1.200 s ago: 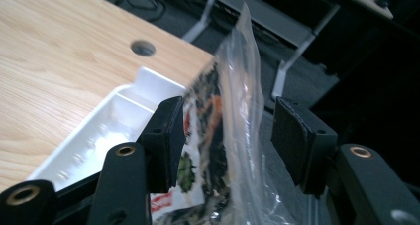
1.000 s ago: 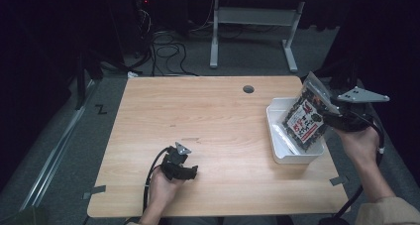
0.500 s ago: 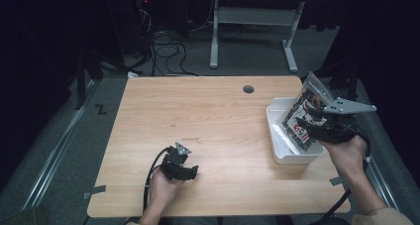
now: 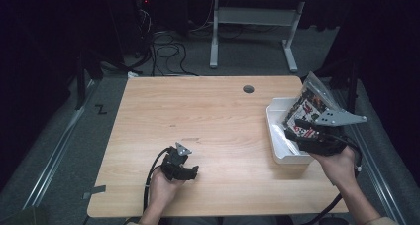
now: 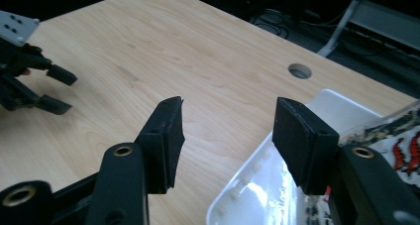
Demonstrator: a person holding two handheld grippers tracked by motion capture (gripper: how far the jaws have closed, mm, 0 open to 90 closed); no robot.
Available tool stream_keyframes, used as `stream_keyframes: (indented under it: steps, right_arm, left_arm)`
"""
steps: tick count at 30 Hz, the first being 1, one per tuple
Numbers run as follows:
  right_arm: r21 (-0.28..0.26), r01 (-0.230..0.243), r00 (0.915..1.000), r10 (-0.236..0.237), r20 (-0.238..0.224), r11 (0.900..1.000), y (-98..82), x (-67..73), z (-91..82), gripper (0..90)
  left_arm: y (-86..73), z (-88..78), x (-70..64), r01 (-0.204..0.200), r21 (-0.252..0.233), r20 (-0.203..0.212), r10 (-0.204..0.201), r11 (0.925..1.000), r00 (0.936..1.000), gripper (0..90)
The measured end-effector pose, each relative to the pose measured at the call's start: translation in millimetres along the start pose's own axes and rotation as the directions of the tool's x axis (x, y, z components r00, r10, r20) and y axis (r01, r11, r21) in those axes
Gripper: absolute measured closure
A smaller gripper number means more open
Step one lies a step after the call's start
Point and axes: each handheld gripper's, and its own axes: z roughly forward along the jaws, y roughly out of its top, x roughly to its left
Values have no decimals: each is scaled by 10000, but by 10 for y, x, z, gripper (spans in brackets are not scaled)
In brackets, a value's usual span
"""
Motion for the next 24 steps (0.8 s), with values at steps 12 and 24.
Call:
stream_keyframes:
  steps: [12,24]
  right_arm:
    - [205,215,9980,-203,-599,9996,-147,158,40,455]
    - [21,87,9941,-85,-1082,10000,-260,261,79,448]
  left_arm:
    - [-1,5,-9,16,-12,44,-16,10000,10000,300]
    - [-1,5,-14,22,-25,85,-22,10000,10000,300]
